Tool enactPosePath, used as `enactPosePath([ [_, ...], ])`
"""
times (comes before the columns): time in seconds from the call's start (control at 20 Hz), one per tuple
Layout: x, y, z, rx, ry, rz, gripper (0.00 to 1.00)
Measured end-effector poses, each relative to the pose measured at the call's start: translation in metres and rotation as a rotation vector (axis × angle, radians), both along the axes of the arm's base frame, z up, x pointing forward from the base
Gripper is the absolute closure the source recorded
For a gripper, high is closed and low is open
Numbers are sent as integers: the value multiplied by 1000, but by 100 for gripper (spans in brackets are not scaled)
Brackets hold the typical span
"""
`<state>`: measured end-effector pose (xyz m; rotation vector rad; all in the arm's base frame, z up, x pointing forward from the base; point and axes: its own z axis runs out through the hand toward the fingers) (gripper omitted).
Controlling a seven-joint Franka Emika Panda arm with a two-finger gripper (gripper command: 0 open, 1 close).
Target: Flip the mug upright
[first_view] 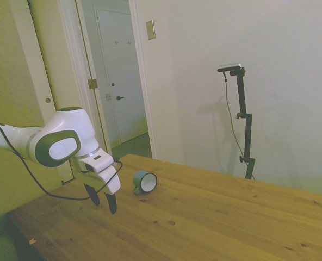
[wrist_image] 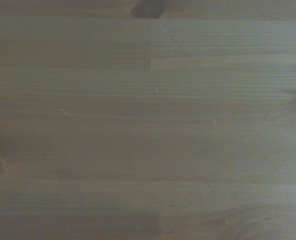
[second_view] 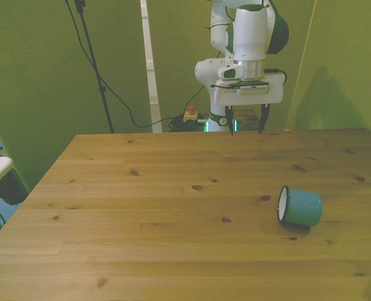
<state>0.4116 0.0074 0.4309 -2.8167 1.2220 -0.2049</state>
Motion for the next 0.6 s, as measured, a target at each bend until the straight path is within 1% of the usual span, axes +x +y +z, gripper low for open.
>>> enactPosePath([
  [0.15,1,0,2,-3,-5,2,0],
  [0.2,4,0,7,-4,-16,3,0],
  [0.35,18,-6,35,0,-68,-12,0],
  [0.45,34,-17,52,7,-95,-34,0],
  [0.6,69,-36,76,19,-119,-67,0],
])
